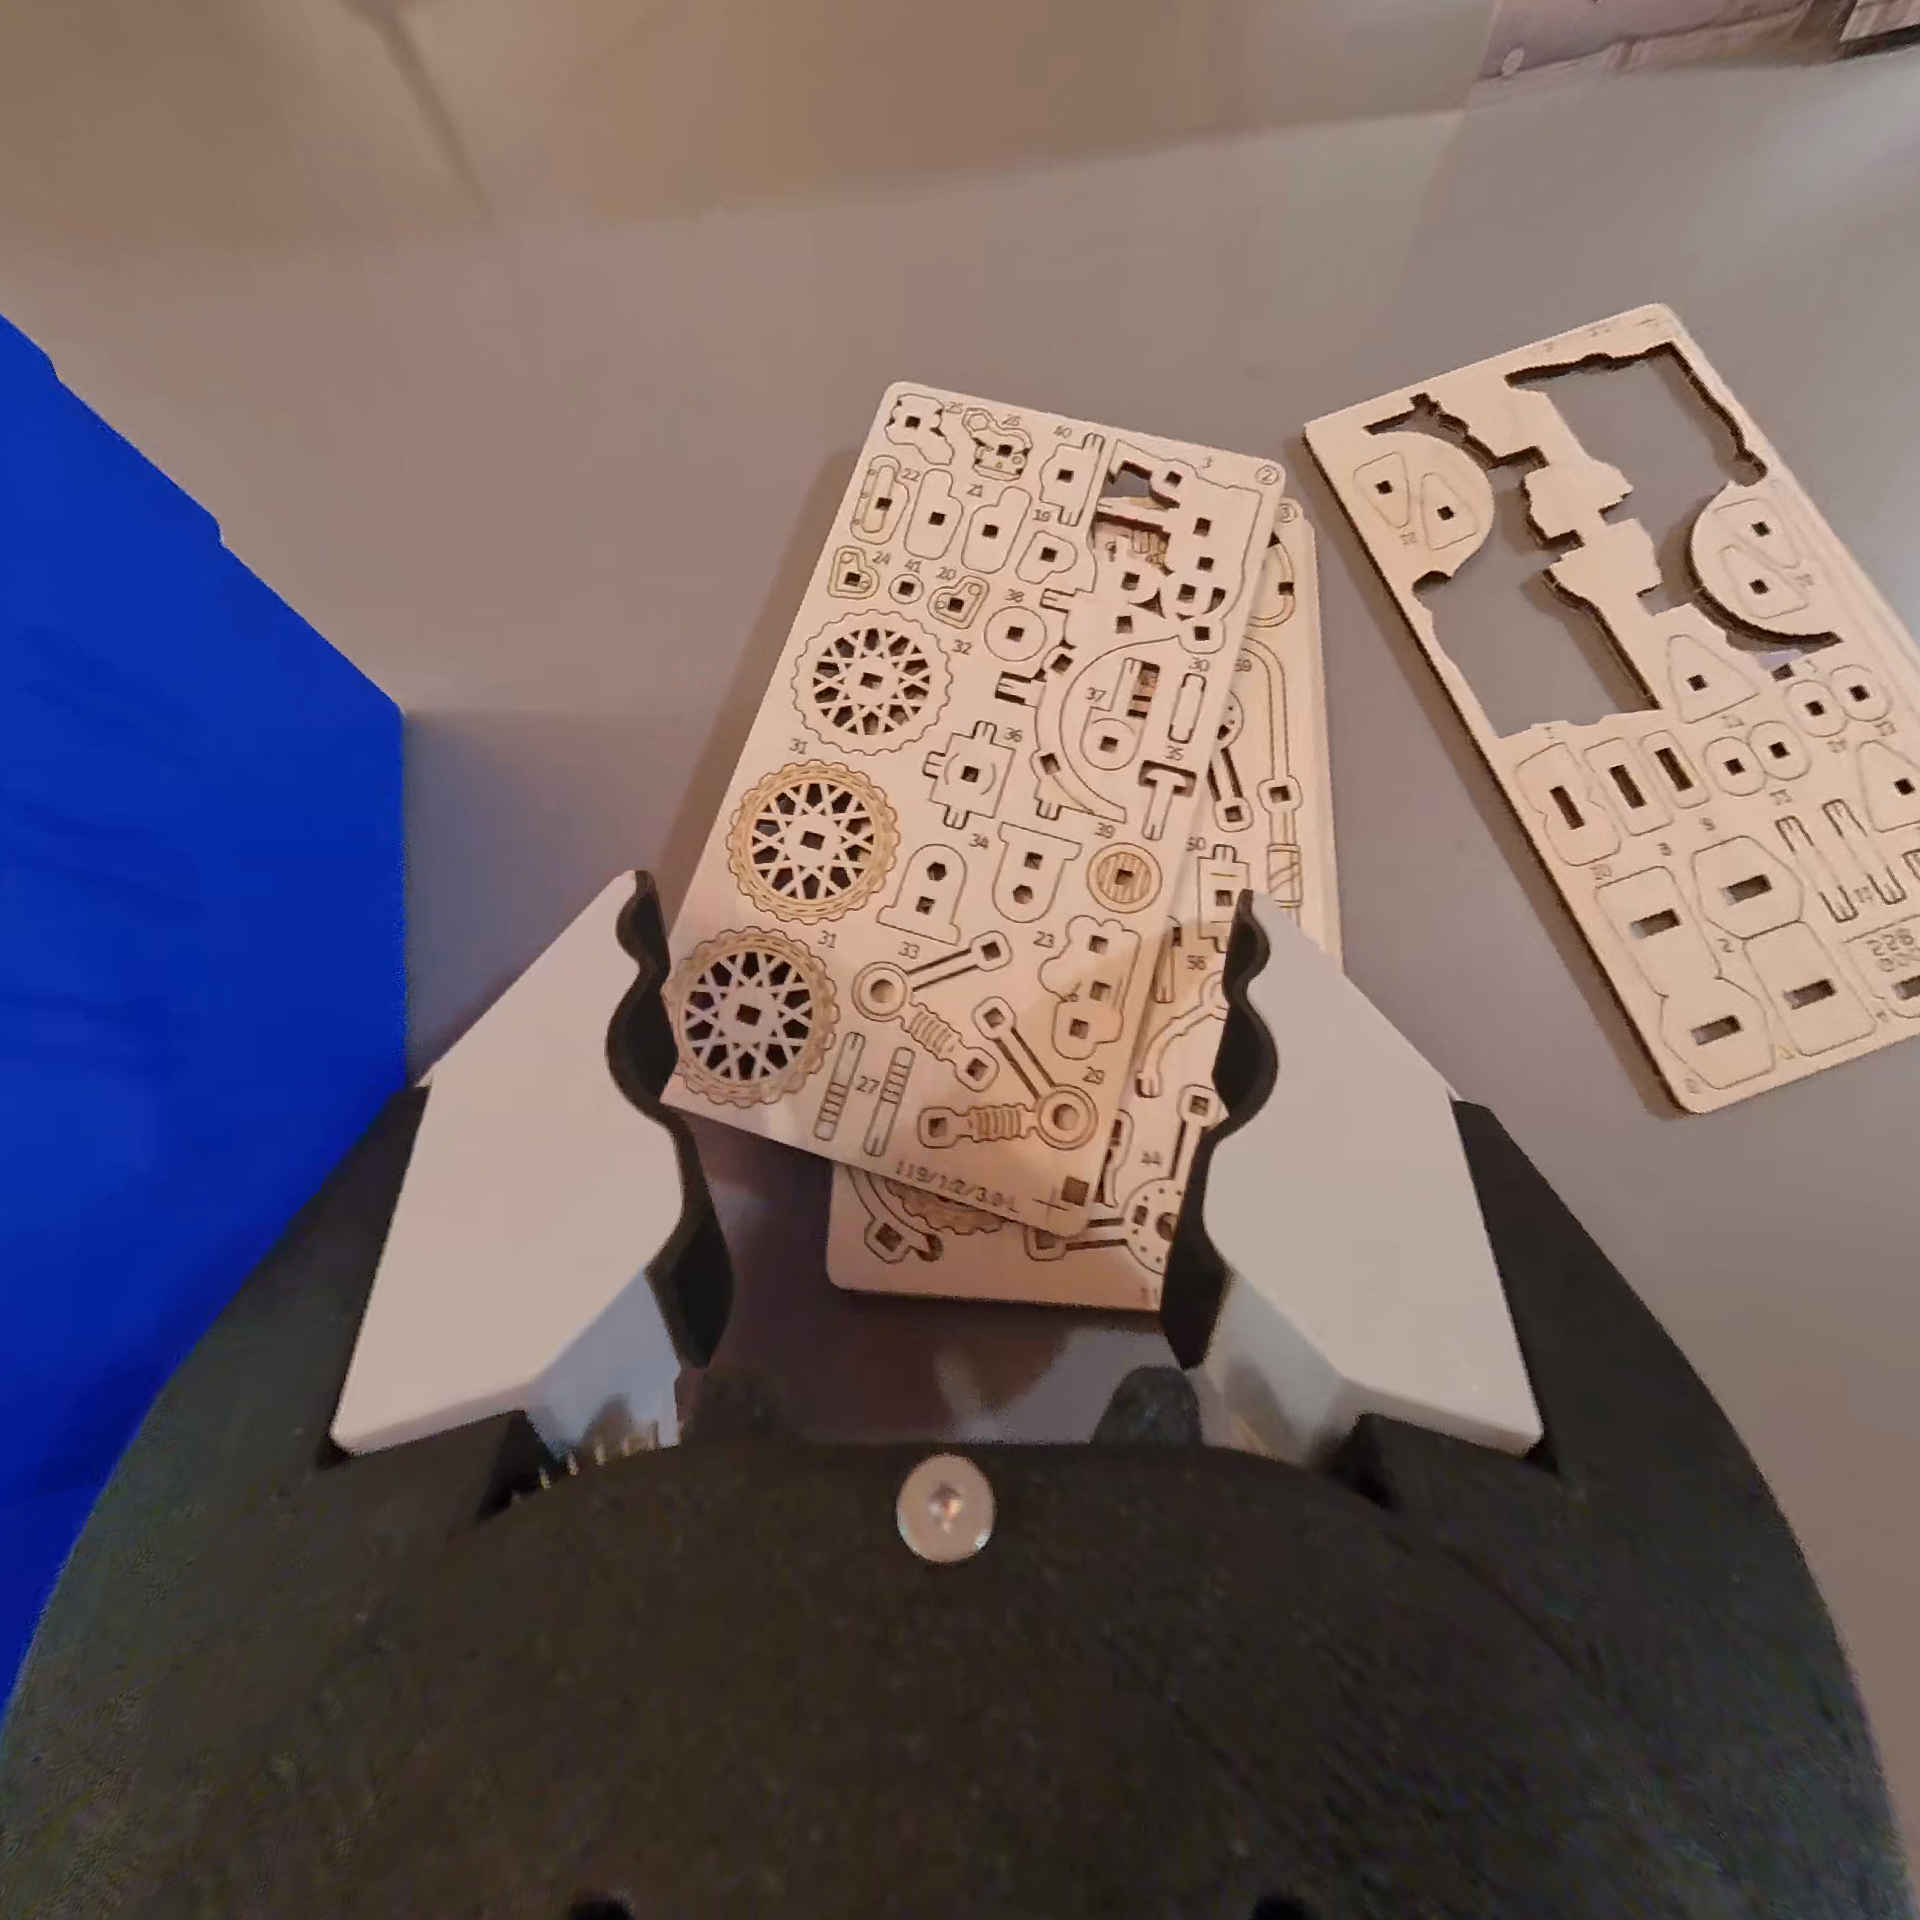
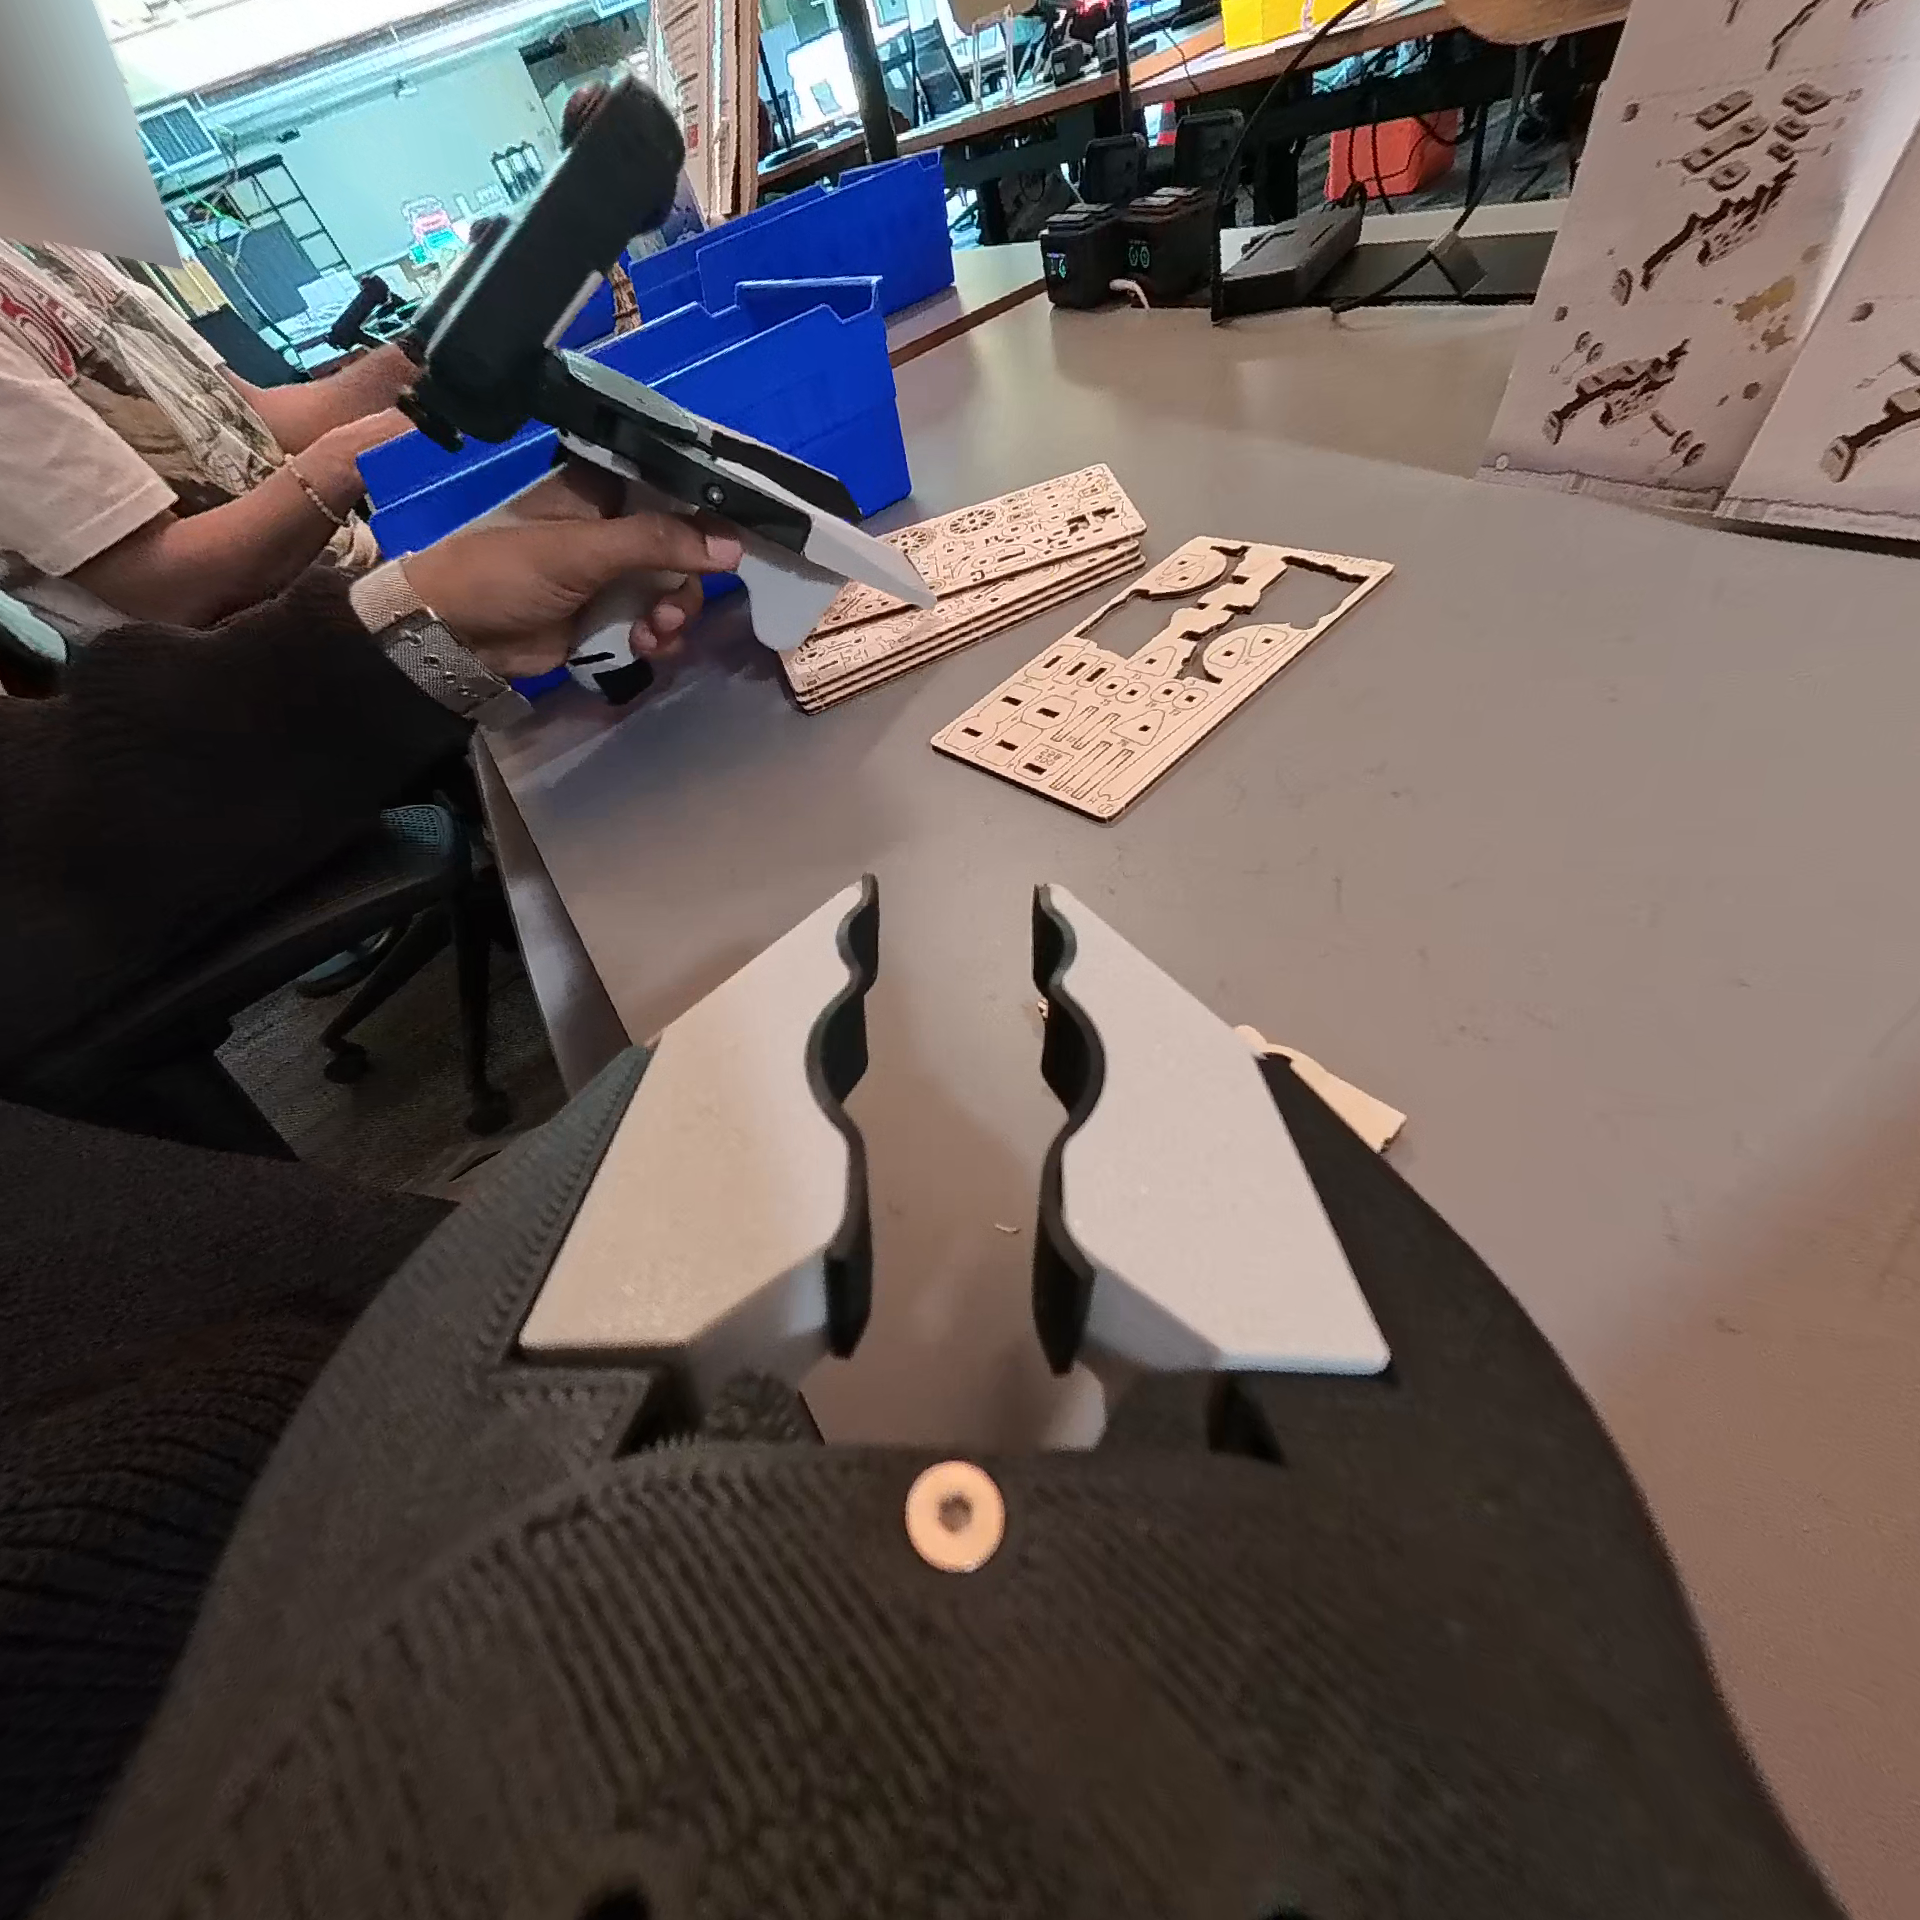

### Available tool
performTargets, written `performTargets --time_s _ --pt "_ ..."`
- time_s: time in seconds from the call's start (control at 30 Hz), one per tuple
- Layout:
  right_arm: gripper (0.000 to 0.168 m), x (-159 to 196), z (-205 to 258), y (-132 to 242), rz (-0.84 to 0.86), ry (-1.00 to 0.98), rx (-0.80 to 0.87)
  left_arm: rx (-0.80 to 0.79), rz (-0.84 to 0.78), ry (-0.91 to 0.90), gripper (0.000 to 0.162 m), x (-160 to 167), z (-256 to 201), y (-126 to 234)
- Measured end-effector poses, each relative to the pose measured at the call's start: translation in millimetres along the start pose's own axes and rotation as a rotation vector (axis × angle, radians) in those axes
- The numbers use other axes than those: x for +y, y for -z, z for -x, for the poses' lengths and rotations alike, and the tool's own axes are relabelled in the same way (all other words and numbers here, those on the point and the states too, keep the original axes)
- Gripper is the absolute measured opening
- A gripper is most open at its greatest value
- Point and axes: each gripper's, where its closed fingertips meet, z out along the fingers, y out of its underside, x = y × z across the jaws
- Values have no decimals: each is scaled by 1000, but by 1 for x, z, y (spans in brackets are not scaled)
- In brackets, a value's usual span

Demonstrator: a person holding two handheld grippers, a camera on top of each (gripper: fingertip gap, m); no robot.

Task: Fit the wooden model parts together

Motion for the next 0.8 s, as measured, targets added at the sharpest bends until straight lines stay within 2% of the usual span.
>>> performTargets --time_s 0.2,0.3,0.43,0.73,0.8 --pt "28 0 0 0 3 -1 -1 45 -2 -1 112 3 8 -7" --pt "28 1 0 -1 4 -1 0 115 18 43 105 7 4 -8" --pt "28 1 1 -1 6 4 2 124 28 32 100 8 4 -5" --pt "28 1 1 -1 3 6 1 109 -81 58 97 -17 6 14" --pt "28 1 1 -1 3 6 1 124 -173 81 8 -31 4 25"
